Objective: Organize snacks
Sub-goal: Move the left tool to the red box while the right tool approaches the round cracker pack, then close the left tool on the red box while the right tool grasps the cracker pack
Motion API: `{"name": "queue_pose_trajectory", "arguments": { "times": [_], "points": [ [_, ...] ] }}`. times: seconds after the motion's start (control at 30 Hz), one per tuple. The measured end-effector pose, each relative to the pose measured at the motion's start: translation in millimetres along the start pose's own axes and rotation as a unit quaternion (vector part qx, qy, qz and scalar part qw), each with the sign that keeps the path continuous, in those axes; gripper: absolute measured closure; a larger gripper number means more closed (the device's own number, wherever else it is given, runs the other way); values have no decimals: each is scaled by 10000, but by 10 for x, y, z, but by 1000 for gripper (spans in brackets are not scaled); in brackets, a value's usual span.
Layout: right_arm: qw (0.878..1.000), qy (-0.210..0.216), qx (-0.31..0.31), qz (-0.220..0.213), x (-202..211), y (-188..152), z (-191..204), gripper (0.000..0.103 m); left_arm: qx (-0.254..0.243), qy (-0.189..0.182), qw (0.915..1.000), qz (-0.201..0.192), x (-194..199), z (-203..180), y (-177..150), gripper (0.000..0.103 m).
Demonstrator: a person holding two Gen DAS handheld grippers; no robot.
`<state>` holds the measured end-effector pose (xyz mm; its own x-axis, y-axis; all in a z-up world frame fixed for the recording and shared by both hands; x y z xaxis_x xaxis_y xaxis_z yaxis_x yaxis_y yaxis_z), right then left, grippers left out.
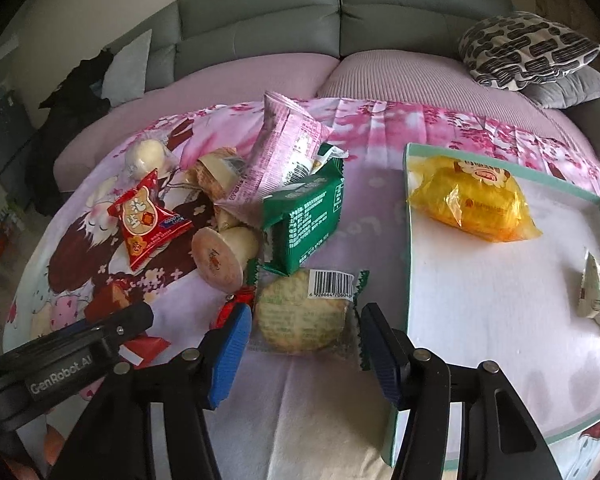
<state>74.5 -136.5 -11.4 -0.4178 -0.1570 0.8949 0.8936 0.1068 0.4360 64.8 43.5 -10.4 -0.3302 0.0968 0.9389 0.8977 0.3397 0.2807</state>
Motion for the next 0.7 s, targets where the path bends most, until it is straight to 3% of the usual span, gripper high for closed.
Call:
{"name": "queue_pose_trajectory", "arguments": {
  "times": [0.7],
  "points": [
    [9974, -546, 456, 81, -178, 23, 161, 34, -33, 20, 10000, 60, -38, -11, -5, 38]
  ]
}}
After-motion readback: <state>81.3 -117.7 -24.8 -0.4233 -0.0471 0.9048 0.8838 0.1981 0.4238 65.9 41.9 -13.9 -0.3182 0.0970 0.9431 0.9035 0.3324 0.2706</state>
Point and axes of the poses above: each gripper's, at about its wrist camera, not at the fingertips, and x roughly against the way its jaws point, z to its left, y to its top, the point moved 2 cm from there along -x, roughly the way its jaws point, and after that the axes turned 10 degrees about z, right-handed, at the moved point
